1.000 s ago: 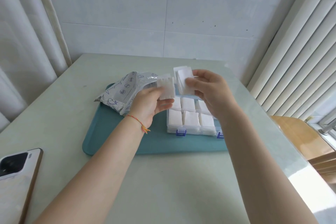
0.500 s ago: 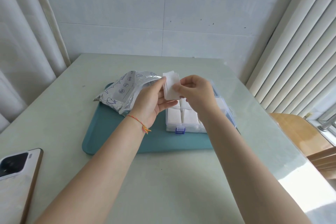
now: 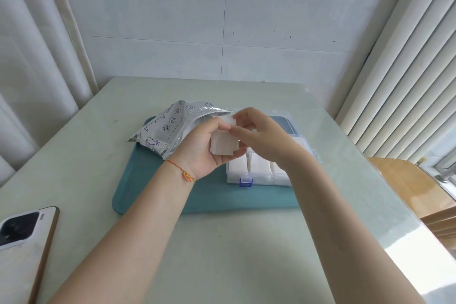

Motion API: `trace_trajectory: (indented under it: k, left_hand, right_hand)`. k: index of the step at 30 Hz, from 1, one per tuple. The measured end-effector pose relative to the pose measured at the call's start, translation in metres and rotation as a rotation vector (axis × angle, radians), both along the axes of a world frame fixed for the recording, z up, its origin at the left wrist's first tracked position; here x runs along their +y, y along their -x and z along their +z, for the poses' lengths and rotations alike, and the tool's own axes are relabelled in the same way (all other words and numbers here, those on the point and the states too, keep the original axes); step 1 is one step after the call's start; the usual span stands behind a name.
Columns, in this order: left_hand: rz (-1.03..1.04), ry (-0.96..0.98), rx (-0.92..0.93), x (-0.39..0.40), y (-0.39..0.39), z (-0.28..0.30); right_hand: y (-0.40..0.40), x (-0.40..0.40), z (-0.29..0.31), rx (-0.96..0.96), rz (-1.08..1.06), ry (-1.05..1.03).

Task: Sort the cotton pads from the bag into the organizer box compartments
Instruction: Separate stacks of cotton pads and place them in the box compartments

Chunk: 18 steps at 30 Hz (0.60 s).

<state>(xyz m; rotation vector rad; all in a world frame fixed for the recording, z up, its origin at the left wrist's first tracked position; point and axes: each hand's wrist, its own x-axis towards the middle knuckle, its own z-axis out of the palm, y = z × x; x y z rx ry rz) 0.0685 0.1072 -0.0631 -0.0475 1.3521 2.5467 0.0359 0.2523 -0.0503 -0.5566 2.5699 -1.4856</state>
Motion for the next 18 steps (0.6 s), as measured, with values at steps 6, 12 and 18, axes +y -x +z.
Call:
trace_trajectory:
  k: [6,12,18]
  left_hand:
    - [-0.025,0.006,-0.107,-0.004,0.003,-0.003]
    - [-0.171,0.083,0.004,-0.001,-0.001,-0.002]
    - [-0.100,0.158,-0.040,0.000,0.000,-0.005]
  right_hand:
    - [-0.010,0.000,0.004,0.197,0.184,-0.225]
    - [-0.012,-0.007,-0.003,0.387,0.142,-0.519]
    - [-0.013,-0.004,0.001,0.388,0.169,-0.515]
